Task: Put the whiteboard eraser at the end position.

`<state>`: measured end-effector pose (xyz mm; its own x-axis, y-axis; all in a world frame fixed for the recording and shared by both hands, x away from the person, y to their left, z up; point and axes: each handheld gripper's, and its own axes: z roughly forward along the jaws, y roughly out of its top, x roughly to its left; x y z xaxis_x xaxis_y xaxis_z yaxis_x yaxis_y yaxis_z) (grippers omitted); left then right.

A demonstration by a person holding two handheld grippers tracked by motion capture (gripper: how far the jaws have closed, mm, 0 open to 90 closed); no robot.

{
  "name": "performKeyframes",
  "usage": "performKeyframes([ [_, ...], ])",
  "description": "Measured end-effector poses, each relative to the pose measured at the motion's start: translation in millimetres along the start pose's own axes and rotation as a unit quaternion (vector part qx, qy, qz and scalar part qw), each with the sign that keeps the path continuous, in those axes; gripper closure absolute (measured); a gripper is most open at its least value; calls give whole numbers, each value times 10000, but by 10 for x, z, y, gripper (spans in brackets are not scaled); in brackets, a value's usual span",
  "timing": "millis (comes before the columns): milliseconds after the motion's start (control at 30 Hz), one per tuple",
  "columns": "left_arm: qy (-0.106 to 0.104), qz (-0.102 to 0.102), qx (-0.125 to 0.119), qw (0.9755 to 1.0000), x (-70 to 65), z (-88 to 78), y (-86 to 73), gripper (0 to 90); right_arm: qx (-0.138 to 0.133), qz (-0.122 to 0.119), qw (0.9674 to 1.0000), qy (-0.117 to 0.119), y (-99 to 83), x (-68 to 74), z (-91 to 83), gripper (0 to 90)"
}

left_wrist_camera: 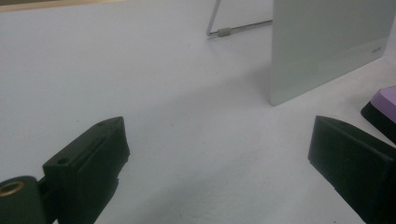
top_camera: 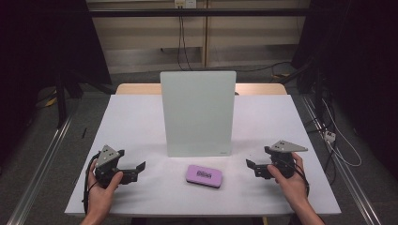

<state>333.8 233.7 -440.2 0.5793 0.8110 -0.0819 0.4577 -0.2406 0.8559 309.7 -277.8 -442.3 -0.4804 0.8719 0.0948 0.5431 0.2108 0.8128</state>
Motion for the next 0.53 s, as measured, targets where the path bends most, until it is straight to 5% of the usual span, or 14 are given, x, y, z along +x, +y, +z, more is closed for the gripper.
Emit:
performKeyframes([
  [533,-18,-1,-23,10000,11,22,12,48,-38,102,9999,-45,-112,-60,-89,87],
])
